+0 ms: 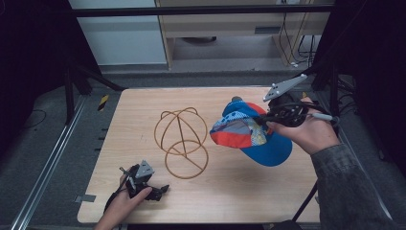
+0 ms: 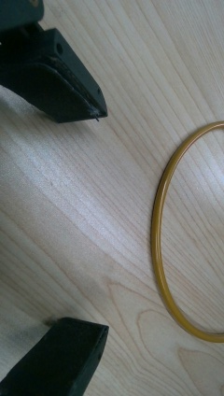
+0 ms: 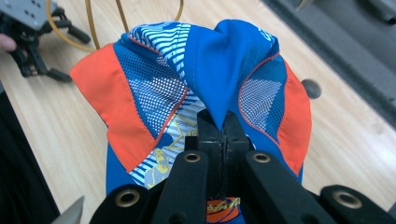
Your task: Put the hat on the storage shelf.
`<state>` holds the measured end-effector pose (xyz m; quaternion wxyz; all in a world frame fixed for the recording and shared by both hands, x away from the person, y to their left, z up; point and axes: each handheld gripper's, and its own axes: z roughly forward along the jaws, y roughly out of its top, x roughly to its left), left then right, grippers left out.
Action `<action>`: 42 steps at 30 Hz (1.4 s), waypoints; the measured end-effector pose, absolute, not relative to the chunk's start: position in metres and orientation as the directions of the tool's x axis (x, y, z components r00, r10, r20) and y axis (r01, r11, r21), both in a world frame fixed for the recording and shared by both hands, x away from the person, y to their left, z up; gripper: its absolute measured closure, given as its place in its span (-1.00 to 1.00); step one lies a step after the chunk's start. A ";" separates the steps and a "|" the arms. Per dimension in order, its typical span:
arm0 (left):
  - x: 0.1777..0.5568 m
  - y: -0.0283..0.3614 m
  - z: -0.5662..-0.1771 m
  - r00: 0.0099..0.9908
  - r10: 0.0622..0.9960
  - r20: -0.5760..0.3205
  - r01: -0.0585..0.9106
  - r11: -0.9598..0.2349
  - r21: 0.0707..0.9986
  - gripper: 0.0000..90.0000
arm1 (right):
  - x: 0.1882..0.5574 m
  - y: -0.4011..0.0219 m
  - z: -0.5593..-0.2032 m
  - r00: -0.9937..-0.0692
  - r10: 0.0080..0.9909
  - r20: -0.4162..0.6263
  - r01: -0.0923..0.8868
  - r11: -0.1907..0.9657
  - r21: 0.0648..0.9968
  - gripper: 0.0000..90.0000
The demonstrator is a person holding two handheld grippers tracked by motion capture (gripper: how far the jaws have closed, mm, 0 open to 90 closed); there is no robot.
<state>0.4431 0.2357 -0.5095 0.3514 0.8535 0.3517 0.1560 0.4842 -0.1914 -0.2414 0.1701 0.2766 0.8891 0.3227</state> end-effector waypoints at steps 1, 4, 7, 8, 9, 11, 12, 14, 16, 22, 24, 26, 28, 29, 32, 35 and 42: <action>0.443 0.236 -0.509 0.704 0.710 0.019 0.491 -0.506 0.709 -1.00 | 0.483 -0.192 -0.239 -0.789 0.601 -0.126 0.378 0.637 0.672 1.00; 0.443 0.236 -0.509 0.704 0.710 0.019 0.491 -0.507 0.709 -1.00 | 0.479 -0.191 -0.227 -0.787 0.601 -0.141 0.360 0.632 0.686 1.00; 0.443 0.236 -0.509 0.704 0.710 0.019 0.491 -0.507 0.709 -1.00 | 0.478 -0.187 -0.217 -0.790 0.592 -0.159 0.343 0.642 0.685 1.00; 0.443 0.236 -0.509 0.704 0.710 0.019 0.491 -0.506 0.709 -1.00 | 0.479 -0.186 -0.214 -0.790 0.590 -0.165 0.338 0.644 0.686 1.00; 0.443 0.236 -0.509 0.704 0.710 0.019 0.491 -0.507 0.709 -1.00 | 0.479 -0.182 -0.209 -0.792 0.586 -0.172 0.331 0.648 0.686 1.00; 0.443 0.236 -0.509 0.704 0.710 0.019 0.491 -0.507 0.709 -1.00 | 0.479 -0.179 -0.205 -0.794 0.580 -0.183 0.319 0.653 0.687 1.00; 0.443 0.236 -0.509 0.704 0.710 0.019 0.491 -0.507 0.709 -1.00 | 0.479 -0.175 -0.201 -0.794 0.577 -0.191 0.310 0.655 0.689 1.00; 0.443 0.236 -0.509 0.704 0.710 0.019 0.491 -0.506 0.709 -1.00 | 0.479 -0.170 -0.197 -0.798 0.569 -0.200 0.295 0.658 0.693 1.00; 0.443 0.236 -0.509 0.704 0.710 0.019 0.491 -0.507 0.709 -1.00 | 0.478 -0.166 -0.192 -0.798 0.565 -0.209 0.281 0.657 0.699 1.00; 0.443 0.236 -0.509 0.703 0.711 0.020 0.491 -0.506 0.710 -1.00 | 0.482 -0.149 -0.185 -0.806 0.546 -0.231 0.250 0.666 0.703 1.00; 0.443 0.236 -0.509 0.703 0.711 0.020 0.491 -0.506 0.710 -1.00 | 0.483 -0.144 -0.184 -0.807 0.541 -0.235 0.242 0.667 0.705 1.00; 0.443 0.236 -0.509 0.703 0.711 0.020 0.491 -0.506 0.710 -1.00 | 0.484 -0.139 -0.183 -0.807 0.539 -0.242 0.233 0.667 0.707 1.00; 0.443 0.236 -0.509 0.703 0.711 0.020 0.491 -0.506 0.710 -1.00 | 0.485 -0.137 -0.183 -0.809 0.536 -0.240 0.229 0.664 0.712 1.00; 0.443 0.236 -0.509 0.703 0.711 0.020 0.491 -0.505 0.710 -1.00 | 0.485 -0.135 -0.183 -0.810 0.535 -0.240 0.228 0.665 0.711 1.00; 0.443 0.236 -0.509 0.703 0.711 0.020 0.491 -0.506 0.710 -1.00 | 0.485 -0.132 -0.182 -0.812 0.532 -0.239 0.224 0.663 0.714 1.00; 0.443 0.236 -0.509 0.703 0.711 0.020 0.491 -0.505 0.710 -1.00 | 0.485 -0.129 -0.181 -0.816 0.526 -0.240 0.219 0.665 0.714 1.00; 0.443 0.236 -0.509 0.703 0.711 0.020 0.491 -0.505 0.710 -1.00 | 0.488 -0.119 -0.182 -0.825 0.512 -0.240 0.209 0.671 0.712 1.00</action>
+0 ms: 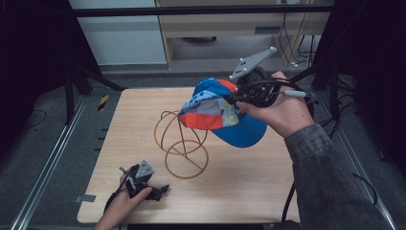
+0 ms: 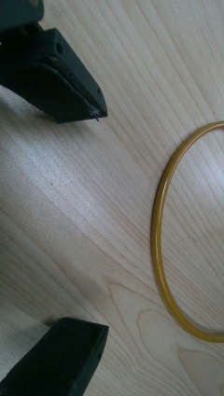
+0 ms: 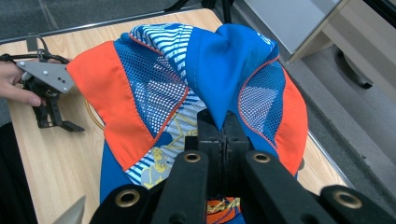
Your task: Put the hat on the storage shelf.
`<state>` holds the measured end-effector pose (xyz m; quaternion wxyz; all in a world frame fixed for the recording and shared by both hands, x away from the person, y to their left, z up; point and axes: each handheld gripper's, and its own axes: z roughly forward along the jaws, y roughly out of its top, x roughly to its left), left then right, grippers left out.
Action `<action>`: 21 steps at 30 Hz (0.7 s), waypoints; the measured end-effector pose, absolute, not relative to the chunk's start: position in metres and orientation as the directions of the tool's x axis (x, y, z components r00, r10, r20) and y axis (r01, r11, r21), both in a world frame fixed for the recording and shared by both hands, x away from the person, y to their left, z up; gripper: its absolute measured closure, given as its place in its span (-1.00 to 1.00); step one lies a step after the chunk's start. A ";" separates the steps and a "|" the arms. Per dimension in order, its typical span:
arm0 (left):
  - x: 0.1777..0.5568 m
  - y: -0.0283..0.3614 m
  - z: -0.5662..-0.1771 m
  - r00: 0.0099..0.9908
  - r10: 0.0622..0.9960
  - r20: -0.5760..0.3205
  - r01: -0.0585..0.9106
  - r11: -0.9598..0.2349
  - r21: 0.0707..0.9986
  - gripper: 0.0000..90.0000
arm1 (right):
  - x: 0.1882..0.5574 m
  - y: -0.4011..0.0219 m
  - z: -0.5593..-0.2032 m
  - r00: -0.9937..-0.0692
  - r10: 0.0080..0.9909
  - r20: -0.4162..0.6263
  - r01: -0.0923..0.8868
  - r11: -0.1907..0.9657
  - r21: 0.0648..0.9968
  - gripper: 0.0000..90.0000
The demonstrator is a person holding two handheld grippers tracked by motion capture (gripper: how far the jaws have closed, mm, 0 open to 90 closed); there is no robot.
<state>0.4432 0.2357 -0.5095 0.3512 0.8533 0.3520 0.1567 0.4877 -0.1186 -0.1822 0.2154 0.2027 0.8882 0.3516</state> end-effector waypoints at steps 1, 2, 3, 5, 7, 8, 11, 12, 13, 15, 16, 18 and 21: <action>0.443 0.236 -0.509 0.703 0.711 0.020 0.491 -0.506 0.710 -1.00 | 0.488 -0.117 -0.183 -0.826 0.511 -0.240 0.208 0.670 0.713 1.00; 0.443 0.236 -0.509 0.703 0.711 0.020 0.491 -0.505 0.710 -1.00 | 0.488 -0.116 -0.183 -0.826 0.510 -0.240 0.206 0.669 0.714 1.00; 0.443 0.236 -0.509 0.703 0.711 0.020 0.491 -0.506 0.710 -1.00 | 0.489 -0.115 -0.183 -0.826 0.510 -0.240 0.205 0.668 0.716 1.00; 0.443 0.236 -0.509 0.703 0.711 0.020 0.491 -0.506 0.710 -1.00 | 0.489 -0.113 -0.183 -0.828 0.507 -0.241 0.201 0.669 0.716 1.00; 0.443 0.236 -0.509 0.703 0.711 0.020 0.491 -0.505 0.710 -1.00 | 0.490 -0.111 -0.183 -0.828 0.506 -0.241 0.199 0.668 0.717 1.00; 0.443 0.236 -0.510 0.703 0.711 0.021 0.490 -0.506 0.710 -1.00 | 0.490 -0.109 -0.183 -0.828 0.505 -0.244 0.197 0.669 0.717 1.00; 0.443 0.236 -0.510 0.703 0.711 0.021 0.490 -0.505 0.710 -1.00 | 0.490 -0.107 -0.182 -0.829 0.503 -0.245 0.189 0.664 0.723 1.00; 0.443 0.236 -0.510 0.703 0.711 0.021 0.491 -0.505 0.710 -1.00 | 0.490 -0.106 -0.181 -0.830 0.502 -0.242 0.190 0.662 0.725 1.00; 0.443 0.236 -0.510 0.703 0.711 0.021 0.491 -0.506 0.710 -1.00 | 0.490 -0.106 -0.181 -0.828 0.505 -0.243 0.191 0.661 0.725 1.00; 0.443 0.236 -0.509 0.703 0.711 0.021 0.490 -0.506 0.710 -1.00 | 0.491 -0.105 -0.179 -0.829 0.503 -0.244 0.188 0.662 0.725 1.00; 0.443 0.236 -0.510 0.703 0.711 0.021 0.490 -0.506 0.710 -1.00 | 0.491 -0.104 -0.178 -0.829 0.503 -0.246 0.186 0.662 0.726 1.00; 0.443 0.236 -0.509 0.703 0.711 0.021 0.490 -0.506 0.710 -1.00 | 0.491 -0.104 -0.175 -0.828 0.500 -0.252 0.178 0.662 0.728 1.00; 0.443 0.236 -0.510 0.703 0.711 0.021 0.490 -0.505 0.710 -1.00 | 0.490 -0.103 -0.171 -0.827 0.503 -0.250 0.176 0.654 0.736 1.00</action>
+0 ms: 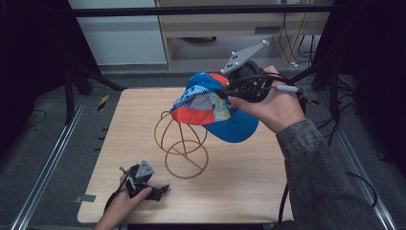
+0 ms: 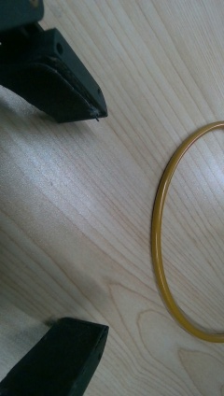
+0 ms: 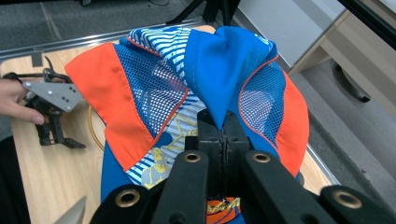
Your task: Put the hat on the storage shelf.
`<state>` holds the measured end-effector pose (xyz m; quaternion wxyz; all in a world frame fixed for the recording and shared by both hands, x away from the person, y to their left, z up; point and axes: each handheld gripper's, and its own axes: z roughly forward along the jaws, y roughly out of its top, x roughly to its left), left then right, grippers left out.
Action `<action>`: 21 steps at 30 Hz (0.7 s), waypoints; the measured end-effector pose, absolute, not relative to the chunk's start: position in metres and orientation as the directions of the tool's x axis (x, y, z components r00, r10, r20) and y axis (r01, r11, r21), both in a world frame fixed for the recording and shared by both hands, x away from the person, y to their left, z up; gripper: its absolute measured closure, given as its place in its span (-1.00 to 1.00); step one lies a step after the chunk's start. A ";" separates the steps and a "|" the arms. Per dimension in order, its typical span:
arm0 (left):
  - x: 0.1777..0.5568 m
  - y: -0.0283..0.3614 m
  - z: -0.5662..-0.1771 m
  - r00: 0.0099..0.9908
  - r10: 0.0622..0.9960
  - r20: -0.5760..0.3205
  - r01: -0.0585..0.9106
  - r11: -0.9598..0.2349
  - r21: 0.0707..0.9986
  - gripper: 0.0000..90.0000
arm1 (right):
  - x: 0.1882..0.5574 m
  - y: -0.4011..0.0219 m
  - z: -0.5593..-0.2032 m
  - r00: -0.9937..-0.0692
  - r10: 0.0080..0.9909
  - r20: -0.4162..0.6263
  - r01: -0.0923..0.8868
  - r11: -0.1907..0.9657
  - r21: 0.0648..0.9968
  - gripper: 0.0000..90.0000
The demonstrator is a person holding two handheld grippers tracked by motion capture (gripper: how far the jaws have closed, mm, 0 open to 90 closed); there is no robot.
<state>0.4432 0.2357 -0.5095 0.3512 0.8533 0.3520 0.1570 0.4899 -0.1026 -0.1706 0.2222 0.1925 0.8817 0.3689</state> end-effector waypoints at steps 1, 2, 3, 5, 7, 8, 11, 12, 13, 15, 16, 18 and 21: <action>0.443 0.236 -0.510 0.703 0.711 0.021 0.490 -0.505 0.710 -1.00 | 0.490 -0.102 -0.169 -0.827 0.501 -0.254 0.171 0.655 0.736 1.00; 0.443 0.236 -0.509 0.703 0.711 0.021 0.490 -0.506 0.710 -1.00 | 0.490 -0.101 -0.169 -0.827 0.502 -0.255 0.171 0.655 0.736 1.00; 0.443 0.236 -0.510 0.703 0.711 0.021 0.490 -0.505 0.710 -1.00 | 0.490 -0.100 -0.168 -0.826 0.501 -0.256 0.169 0.655 0.737 1.00; 0.443 0.236 -0.510 0.703 0.711 0.021 0.490 -0.505 0.710 -1.00 | 0.491 -0.097 -0.167 -0.827 0.500 -0.258 0.165 0.653 0.739 1.00; 0.443 0.236 -0.510 0.703 0.711 0.021 0.490 -0.506 0.710 -1.00 | 0.492 -0.095 -0.167 -0.826 0.501 -0.256 0.167 0.653 0.739 1.00; 0.443 0.236 -0.510 0.703 0.711 0.021 0.490 -0.506 0.710 -1.00 | 0.494 -0.092 -0.168 -0.828 0.499 -0.256 0.164 0.652 0.740 1.00; 0.443 0.236 -0.510 0.703 0.711 0.021 0.490 -0.505 0.710 -1.00 | 0.497 -0.086 -0.171 -0.830 0.496 -0.254 0.163 0.652 0.741 1.00; 0.443 0.236 -0.510 0.703 0.711 0.020 0.490 -0.505 0.710 -1.00 | 0.498 -0.085 -0.171 -0.832 0.494 -0.252 0.162 0.651 0.742 1.00; 0.443 0.236 -0.510 0.703 0.711 0.021 0.490 -0.505 0.710 -1.00 | 0.499 -0.083 -0.172 -0.833 0.491 -0.254 0.160 0.653 0.740 1.00; 0.443 0.236 -0.510 0.703 0.711 0.020 0.490 -0.505 0.710 -1.00 | 0.501 -0.078 -0.174 -0.837 0.487 -0.250 0.157 0.651 0.743 1.00; 0.443 0.236 -0.510 0.703 0.711 0.021 0.490 -0.505 0.710 -1.00 | 0.502 -0.076 -0.175 -0.838 0.487 -0.248 0.158 0.651 0.742 1.00; 0.443 0.236 -0.510 0.703 0.711 0.020 0.490 -0.505 0.710 -1.00 | 0.504 -0.071 -0.176 -0.841 0.479 -0.250 0.152 0.654 0.741 1.00; 0.443 0.236 -0.510 0.703 0.711 0.020 0.491 -0.505 0.710 -1.00 | 0.506 -0.065 -0.177 -0.845 0.474 -0.249 0.147 0.652 0.744 1.00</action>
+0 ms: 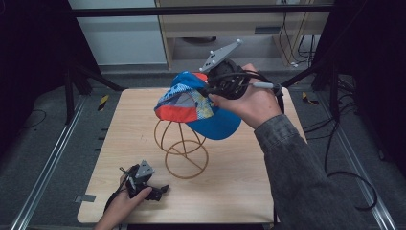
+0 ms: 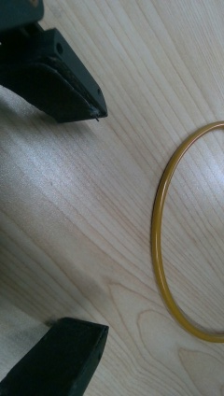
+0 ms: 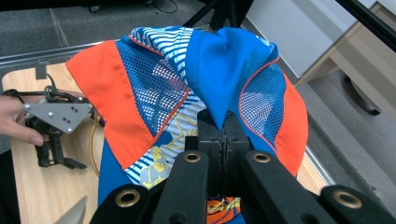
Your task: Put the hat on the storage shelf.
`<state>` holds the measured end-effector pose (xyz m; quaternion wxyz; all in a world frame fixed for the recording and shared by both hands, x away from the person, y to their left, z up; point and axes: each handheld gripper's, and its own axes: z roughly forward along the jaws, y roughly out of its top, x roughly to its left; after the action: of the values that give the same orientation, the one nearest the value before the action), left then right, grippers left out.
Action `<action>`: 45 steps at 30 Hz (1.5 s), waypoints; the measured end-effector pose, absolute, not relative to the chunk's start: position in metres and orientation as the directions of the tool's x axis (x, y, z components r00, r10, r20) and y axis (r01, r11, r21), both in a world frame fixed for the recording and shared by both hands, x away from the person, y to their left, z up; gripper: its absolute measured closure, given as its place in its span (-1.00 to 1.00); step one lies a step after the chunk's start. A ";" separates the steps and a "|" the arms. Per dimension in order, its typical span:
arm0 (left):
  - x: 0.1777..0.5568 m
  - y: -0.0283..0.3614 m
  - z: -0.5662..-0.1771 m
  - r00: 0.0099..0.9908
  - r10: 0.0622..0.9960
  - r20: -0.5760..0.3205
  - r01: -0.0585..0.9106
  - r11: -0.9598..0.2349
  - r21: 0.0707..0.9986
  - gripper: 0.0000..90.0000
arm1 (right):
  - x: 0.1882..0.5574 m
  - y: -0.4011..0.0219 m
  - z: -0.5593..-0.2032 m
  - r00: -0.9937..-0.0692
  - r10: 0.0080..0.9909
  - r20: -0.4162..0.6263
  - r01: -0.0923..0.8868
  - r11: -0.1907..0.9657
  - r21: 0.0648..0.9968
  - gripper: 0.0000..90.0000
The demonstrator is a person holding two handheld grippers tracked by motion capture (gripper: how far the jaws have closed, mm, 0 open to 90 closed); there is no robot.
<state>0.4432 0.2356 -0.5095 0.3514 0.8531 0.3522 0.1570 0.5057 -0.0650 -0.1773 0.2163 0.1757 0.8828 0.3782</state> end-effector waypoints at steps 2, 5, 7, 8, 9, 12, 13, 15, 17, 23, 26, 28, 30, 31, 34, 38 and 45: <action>0.443 0.236 -0.510 0.703 0.711 0.020 0.491 -0.505 0.710 -1.00 | 0.507 -0.060 -0.179 -0.849 0.468 -0.247 0.143 0.652 0.744 1.00; 0.443 0.236 -0.510 0.703 0.711 0.020 0.491 -0.505 0.710 -1.00 | 0.509 -0.053 -0.181 -0.854 0.459 -0.246 0.138 0.655 0.743 1.00; 0.443 0.236 -0.510 0.703 0.711 0.021 0.490 -0.505 0.710 -1.00 | 0.510 -0.049 -0.182 -0.857 0.453 -0.247 0.135 0.658 0.740 1.00; 0.443 0.236 -0.510 0.703 0.711 0.021 0.490 -0.505 0.710 -1.00 | 0.511 -0.047 -0.182 -0.857 0.453 -0.246 0.135 0.658 0.740 1.00; 0.443 0.236 -0.510 0.703 0.711 0.020 0.490 -0.505 0.710 -1.00 | 0.511 -0.046 -0.183 -0.859 0.450 -0.246 0.133 0.659 0.741 1.00; 0.443 0.236 -0.509 0.703 0.711 0.021 0.490 -0.506 0.710 -1.00 | 0.513 -0.041 -0.183 -0.860 0.447 -0.248 0.130 0.660 0.740 1.00; 0.443 0.236 -0.509 0.703 0.711 0.021 0.490 -0.506 0.710 -1.00 | 0.514 -0.039 -0.183 -0.860 0.446 -0.247 0.130 0.661 0.739 1.00; 0.443 0.236 -0.509 0.703 0.711 0.021 0.490 -0.506 0.710 -1.00 | 0.515 -0.035 -0.184 -0.863 0.441 -0.245 0.127 0.660 0.740 1.00; 0.443 0.236 -0.509 0.703 0.711 0.021 0.490 -0.506 0.710 -1.00 | 0.516 -0.032 -0.185 -0.865 0.439 -0.243 0.127 0.659 0.742 1.00; 0.443 0.235 -0.509 0.702 0.712 0.020 0.491 -0.505 0.710 -1.00 | 0.519 -0.019 -0.189 -0.874 0.421 -0.243 0.123 0.675 0.728 0.99; 0.443 0.235 -0.509 0.702 0.712 0.020 0.492 -0.505 0.710 -1.00 | 0.521 -0.014 -0.192 -0.876 0.416 -0.244 0.122 0.681 0.722 0.99; 0.443 0.235 -0.509 0.702 0.712 0.020 0.492 -0.505 0.710 -1.00 | 0.522 -0.010 -0.193 -0.878 0.413 -0.242 0.123 0.682 0.721 0.99; 0.443 0.235 -0.509 0.702 0.712 0.019 0.492 -0.504 0.710 -1.00 | 0.522 -0.007 -0.194 -0.881 0.408 -0.238 0.122 0.684 0.720 0.99; 0.443 0.235 -0.509 0.702 0.712 0.019 0.492 -0.504 0.709 -1.00 | 0.523 -0.006 -0.195 -0.882 0.405 -0.239 0.121 0.686 0.718 0.99; 0.443 0.235 -0.509 0.702 0.712 0.019 0.492 -0.504 0.710 -1.00 | 0.523 -0.003 -0.195 -0.885 0.402 -0.236 0.119 0.685 0.719 0.99; 0.443 0.235 -0.509 0.702 0.712 0.019 0.492 -0.504 0.710 -1.00 | 0.524 -0.001 -0.194 -0.886 0.400 -0.236 0.119 0.688 0.716 0.99; 0.443 0.235 -0.509 0.702 0.712 0.019 0.492 -0.504 0.710 -1.00 | 0.524 0.001 -0.195 -0.889 0.393 -0.235 0.118 0.693 0.711 0.99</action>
<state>0.4430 0.2354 -0.5094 0.3512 0.8530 0.3529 0.1565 0.5240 0.0006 -0.1952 0.1883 0.1420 0.9005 0.3652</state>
